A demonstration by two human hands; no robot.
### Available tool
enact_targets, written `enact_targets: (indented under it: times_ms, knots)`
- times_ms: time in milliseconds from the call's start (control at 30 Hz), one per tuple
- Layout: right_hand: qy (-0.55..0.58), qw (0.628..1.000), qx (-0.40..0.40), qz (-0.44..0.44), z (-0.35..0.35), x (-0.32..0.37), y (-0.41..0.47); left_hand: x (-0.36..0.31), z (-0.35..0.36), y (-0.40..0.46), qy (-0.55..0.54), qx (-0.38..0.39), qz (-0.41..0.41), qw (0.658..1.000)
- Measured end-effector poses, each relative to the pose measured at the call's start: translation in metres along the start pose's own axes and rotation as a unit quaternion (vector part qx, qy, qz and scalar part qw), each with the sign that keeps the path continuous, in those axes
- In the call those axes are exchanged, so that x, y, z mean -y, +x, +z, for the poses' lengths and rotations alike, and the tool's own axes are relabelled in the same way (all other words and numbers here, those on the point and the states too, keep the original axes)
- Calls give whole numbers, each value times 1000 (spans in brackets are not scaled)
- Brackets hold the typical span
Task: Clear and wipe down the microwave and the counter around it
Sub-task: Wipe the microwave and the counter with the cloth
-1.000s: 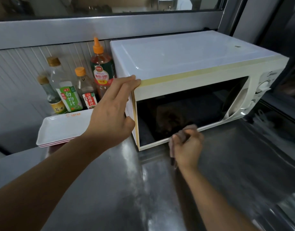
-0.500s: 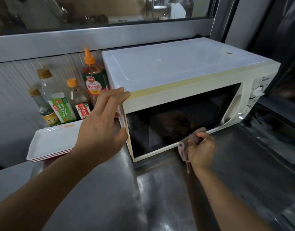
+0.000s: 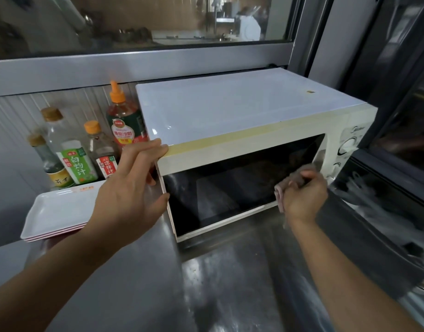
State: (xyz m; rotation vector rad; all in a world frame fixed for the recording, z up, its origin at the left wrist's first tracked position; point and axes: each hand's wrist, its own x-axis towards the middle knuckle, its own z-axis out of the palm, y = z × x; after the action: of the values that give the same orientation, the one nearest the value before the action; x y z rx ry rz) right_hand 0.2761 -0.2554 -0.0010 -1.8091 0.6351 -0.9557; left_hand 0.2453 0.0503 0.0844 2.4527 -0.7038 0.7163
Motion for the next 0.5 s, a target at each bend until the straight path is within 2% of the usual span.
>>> enact_targets:
  times_ms: [33, 133, 200, 400, 467, 500]
  knots:
    - [24, 1000, -7, -4, -3, 14, 6, 0, 1, 0, 4, 0, 0, 1000]
    - [4, 996, -67, -58, -12, 54, 22, -2, 0, 0, 16, 1, -4, 1000]
    - [16, 996, -51, -67, -16, 66, 21, -2, 0, 1, 16, -4, 0, 1000]
    - [23, 990, -39, -132, 3, 36, -19, -4, 6, 1, -18, -32, -4, 999]
    - [33, 993, 6, -113, 11, 9, -35, -4, 9, 0, -33, -40, -7, 999]
    - [-6, 996, 31, -88, 13, -7, -43, -4, 10, -1, -36, -43, -7, 998]
